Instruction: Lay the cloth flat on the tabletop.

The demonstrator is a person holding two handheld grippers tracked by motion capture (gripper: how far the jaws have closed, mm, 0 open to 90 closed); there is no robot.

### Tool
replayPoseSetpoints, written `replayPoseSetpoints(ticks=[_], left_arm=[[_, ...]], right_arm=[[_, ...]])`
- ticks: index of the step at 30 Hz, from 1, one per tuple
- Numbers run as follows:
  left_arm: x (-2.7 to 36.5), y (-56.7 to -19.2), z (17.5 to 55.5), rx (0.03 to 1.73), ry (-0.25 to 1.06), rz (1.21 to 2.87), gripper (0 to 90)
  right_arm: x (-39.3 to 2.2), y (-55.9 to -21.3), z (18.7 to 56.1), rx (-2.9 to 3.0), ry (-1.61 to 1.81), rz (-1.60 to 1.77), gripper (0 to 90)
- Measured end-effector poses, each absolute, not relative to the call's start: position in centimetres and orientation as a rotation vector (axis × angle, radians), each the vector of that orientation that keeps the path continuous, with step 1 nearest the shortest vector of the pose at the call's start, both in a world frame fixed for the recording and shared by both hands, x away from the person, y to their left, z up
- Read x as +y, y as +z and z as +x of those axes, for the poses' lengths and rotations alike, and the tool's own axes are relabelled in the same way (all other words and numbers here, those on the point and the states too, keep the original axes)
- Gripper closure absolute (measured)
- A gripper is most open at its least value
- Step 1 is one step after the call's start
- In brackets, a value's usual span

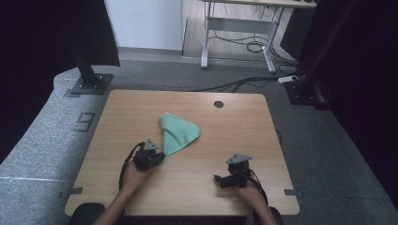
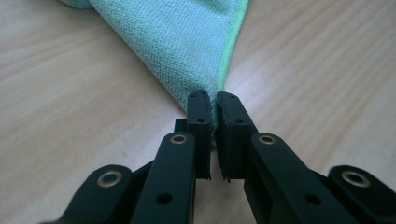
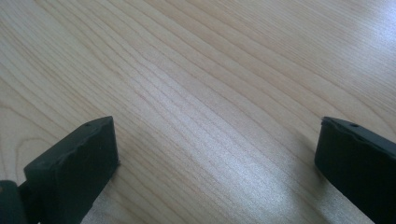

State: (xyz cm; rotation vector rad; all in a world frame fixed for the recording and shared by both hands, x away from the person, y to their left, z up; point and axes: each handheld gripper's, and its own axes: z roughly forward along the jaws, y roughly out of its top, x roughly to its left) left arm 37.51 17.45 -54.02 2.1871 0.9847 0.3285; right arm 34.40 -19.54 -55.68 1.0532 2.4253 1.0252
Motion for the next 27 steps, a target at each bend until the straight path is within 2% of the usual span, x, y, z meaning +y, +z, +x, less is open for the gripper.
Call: replayPoseSetpoints(ticks=[14, 17, 20, 27], left_arm=[[18.6, -54.0, 34.5, 0.99, 0.295, 2.189, 82.2], [18.8, -53.6, 34.4, 0.981, 0.278, 2.175, 68.9], [18.3, -52.0, 34.4, 0.934, 0.279, 2.148, 61.1], [15.7, -50.0, 36.4, 0.863, 0.314, 2.163, 55.7]], right_arm=[[-19.5, -55.7, 34.4, 2.425, 1.025, 1.053, 0.0], [-19.5, -55.7, 34.4, 2.425, 1.025, 1.053, 0.0], [-19.5, -55.7, 34.4, 2.425, 1.025, 1.053, 0.0], [-19.5, -55.7, 34.4, 2.425, 1.025, 1.052, 0.0]])
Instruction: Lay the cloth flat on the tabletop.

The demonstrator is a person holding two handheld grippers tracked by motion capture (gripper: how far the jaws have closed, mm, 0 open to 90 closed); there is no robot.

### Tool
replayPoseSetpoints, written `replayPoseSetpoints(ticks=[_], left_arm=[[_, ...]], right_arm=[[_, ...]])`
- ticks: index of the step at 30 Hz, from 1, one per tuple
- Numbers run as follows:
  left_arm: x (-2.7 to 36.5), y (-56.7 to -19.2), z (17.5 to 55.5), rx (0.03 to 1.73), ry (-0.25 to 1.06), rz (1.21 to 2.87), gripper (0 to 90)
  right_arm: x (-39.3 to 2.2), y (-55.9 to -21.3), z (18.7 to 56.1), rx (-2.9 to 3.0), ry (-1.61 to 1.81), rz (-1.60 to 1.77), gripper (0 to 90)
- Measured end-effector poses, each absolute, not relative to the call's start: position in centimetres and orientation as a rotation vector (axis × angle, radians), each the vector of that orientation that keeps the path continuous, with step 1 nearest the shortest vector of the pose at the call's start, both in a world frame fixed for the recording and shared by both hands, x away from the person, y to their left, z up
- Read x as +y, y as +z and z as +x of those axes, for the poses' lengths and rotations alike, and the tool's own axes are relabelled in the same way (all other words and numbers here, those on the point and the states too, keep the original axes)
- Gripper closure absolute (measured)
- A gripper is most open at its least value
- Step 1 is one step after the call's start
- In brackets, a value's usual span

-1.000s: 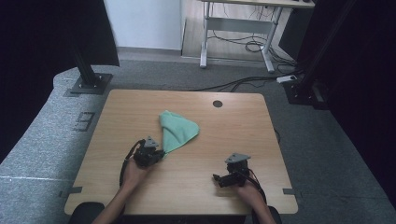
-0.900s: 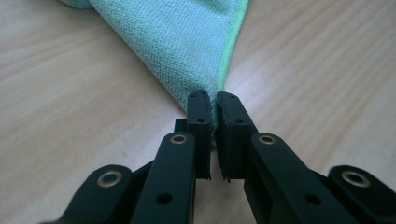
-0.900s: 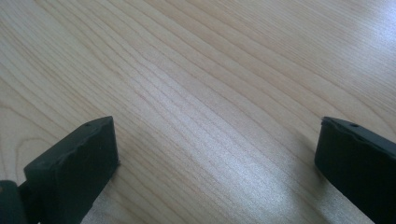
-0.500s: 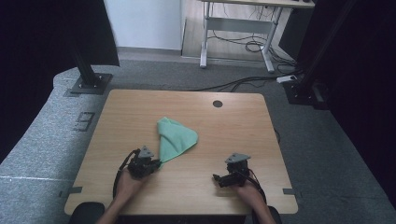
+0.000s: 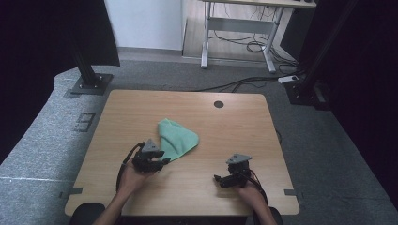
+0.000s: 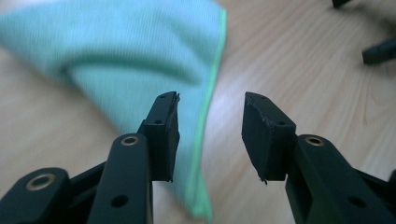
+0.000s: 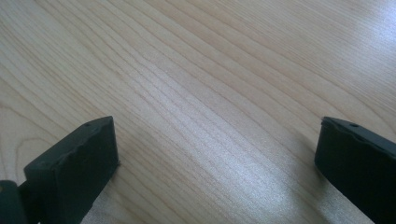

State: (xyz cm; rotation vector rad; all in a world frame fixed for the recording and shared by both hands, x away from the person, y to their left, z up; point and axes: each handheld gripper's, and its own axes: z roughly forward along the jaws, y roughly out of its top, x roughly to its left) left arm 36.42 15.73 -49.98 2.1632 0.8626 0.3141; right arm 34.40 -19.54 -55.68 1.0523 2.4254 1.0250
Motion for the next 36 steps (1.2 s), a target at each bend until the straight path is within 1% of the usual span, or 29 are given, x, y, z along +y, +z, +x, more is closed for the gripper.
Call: replayPoseSetpoints(ticks=[4, 7, 22, 27, 36], left_arm=[[14.7, -49.8, 37.8, 0.869, 0.297, 2.156, 55.6], [13.2, -49.7, 39.0, 0.87, 0.293, 2.159, 57.1], [8.4, -49.3, 41.8, 0.844, 0.282, 2.175, 61.4], [6.4, -50.3, 42.5, 0.838, 0.277, 2.202, 62.8], [5.4, -52.6, 43.6, 0.879, 0.309, 2.263, 64.4]], right_arm=[[-19.5, -55.7, 34.4, 2.425, 1.025, 1.053, 0.0], [-19.5, -55.7, 34.4, 2.425, 1.025, 1.053, 0.0], [-19.6, -55.7, 34.4, 2.425, 1.025, 1.052, 0.0], [-19.6, -55.7, 34.4, 2.425, 1.025, 1.051, 0.0], [-19.5, -55.7, 34.4, 2.425, 1.025, 1.054, 0.0]])
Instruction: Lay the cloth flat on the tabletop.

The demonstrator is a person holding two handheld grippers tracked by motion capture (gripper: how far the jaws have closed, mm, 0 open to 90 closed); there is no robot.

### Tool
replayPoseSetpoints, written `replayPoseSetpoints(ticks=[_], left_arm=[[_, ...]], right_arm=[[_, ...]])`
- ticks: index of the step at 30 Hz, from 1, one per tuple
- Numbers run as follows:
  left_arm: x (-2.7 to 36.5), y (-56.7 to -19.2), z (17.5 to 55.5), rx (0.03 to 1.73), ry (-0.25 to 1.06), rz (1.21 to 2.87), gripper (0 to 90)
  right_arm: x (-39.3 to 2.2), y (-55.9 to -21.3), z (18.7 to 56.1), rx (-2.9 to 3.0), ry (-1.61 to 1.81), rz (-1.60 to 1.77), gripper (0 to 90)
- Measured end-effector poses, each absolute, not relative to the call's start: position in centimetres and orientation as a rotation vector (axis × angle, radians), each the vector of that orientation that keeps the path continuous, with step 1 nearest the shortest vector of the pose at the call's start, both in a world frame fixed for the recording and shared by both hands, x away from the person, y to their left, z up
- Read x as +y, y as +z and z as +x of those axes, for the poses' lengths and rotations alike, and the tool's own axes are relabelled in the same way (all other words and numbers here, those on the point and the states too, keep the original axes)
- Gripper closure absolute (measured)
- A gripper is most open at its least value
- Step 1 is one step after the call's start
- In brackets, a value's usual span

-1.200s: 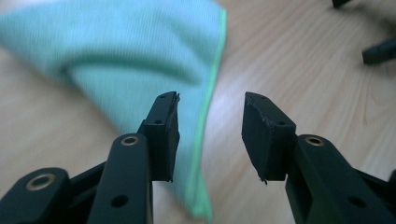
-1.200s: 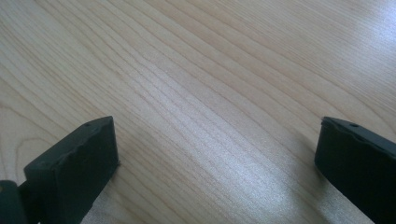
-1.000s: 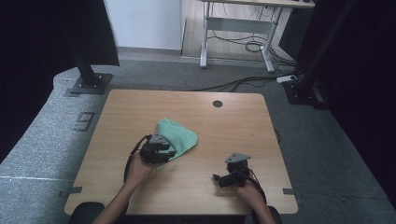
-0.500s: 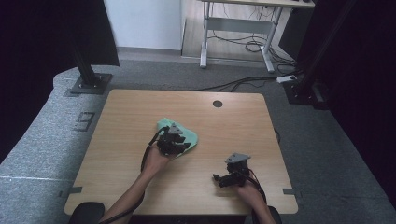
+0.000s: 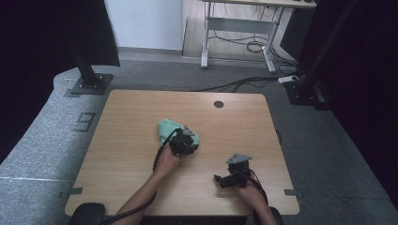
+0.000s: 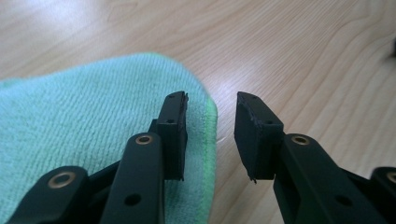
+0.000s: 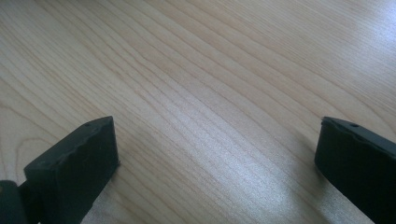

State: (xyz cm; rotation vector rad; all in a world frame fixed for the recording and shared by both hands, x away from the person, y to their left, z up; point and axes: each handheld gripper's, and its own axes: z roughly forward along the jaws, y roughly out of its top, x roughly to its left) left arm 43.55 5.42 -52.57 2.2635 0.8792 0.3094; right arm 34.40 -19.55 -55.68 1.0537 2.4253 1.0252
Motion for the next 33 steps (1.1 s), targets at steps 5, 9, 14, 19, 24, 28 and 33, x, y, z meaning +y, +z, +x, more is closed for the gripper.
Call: replayPoseSetpoints(ticks=[5, 9, 14, 19, 24, 28, 33], left_arm=[[5.6, -53.7, 43.7, 0.888, 0.339, 2.295, 68.4], [5.7, -53.7, 43.7, 0.894, 0.361, 2.29, 75.2], [5.9, -53.7, 43.8, 0.922, 0.36, 2.282, 88.2], [6.1, -52.9, 44.0, 0.929, 0.336, 2.264, 89.3], [6.8, -50.6, 44.1, 0.92, 0.361, 2.215, 89.3], [8.0, -48.6, 44.3, 0.928, 0.386, 2.17, 89.2], [10.1, -46.1, 44.4, 0.94, 0.422, 2.115, 89.2]], right_arm=[[-19.5, -55.7, 34.4, 2.426, 1.025, 1.053, 0.0], [-19.5, -55.7, 34.4, 2.426, 1.025, 1.053, 0.0], [-19.5, -55.7, 34.4, 2.425, 1.025, 1.053, 0.0], [-19.5, -55.7, 34.4, 2.425, 1.025, 1.053, 0.0], [-19.5, -55.7, 34.4, 2.425, 1.025, 1.053, 0.0], [-19.5, -55.7, 34.4, 2.425, 1.025, 1.053, 0.0], [-19.5, -55.7, 34.4, 2.425, 1.025, 1.054, 0.0]])
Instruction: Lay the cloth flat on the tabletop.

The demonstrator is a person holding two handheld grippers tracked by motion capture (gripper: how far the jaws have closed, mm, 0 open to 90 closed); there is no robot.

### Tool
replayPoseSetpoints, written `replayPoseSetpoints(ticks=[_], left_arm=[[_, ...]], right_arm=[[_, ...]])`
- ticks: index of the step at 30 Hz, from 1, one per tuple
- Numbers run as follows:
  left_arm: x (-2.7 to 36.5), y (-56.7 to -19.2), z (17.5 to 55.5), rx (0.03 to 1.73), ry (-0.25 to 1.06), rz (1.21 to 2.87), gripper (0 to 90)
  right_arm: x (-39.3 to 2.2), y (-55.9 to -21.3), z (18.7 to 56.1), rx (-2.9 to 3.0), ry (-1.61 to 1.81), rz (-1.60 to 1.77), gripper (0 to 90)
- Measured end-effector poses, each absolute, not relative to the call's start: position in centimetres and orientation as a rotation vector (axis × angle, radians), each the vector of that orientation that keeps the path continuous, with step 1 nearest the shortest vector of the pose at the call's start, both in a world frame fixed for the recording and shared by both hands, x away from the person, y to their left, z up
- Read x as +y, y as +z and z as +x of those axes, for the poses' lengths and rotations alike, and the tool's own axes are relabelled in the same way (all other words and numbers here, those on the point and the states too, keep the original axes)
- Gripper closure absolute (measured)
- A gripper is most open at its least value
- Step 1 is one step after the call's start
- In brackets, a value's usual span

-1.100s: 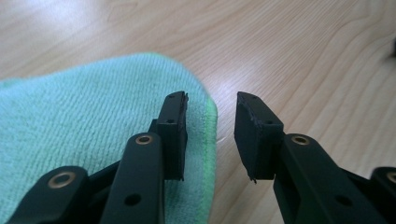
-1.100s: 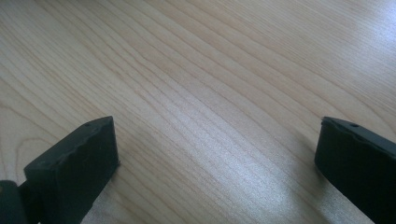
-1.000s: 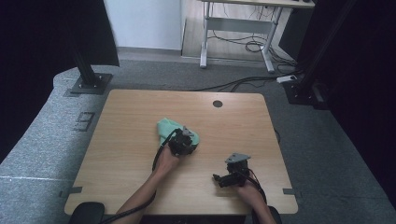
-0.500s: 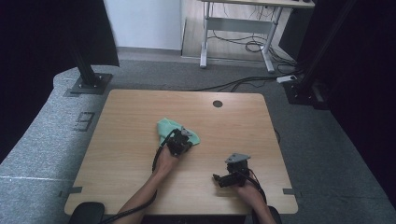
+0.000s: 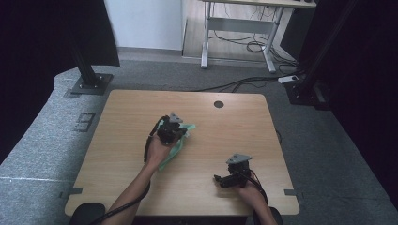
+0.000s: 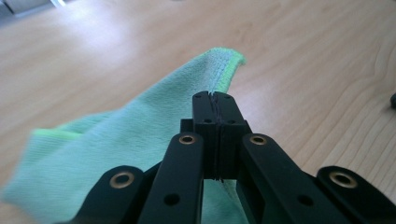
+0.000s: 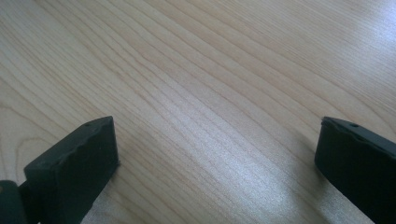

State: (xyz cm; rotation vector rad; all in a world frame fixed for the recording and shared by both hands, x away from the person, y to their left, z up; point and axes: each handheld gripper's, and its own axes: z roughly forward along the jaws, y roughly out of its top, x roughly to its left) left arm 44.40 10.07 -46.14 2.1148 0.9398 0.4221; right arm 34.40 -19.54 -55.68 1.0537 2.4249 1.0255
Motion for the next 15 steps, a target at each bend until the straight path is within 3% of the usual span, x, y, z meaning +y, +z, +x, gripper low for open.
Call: replayPoseSetpoints(ticks=[7, 15], left_arm=[[13.7, -43.7, 44.2, 0.984, 0.481, 2.044, 89.1], [18.6, -44.0, 43.6, 1.079, 0.505, 1.985, 88.9]], right_arm=[[-19.6, -55.7, 34.4, 2.425, 1.026, 1.051, 0.0], [-19.5, -55.7, 34.4, 2.425, 1.025, 1.052, 0.0]])
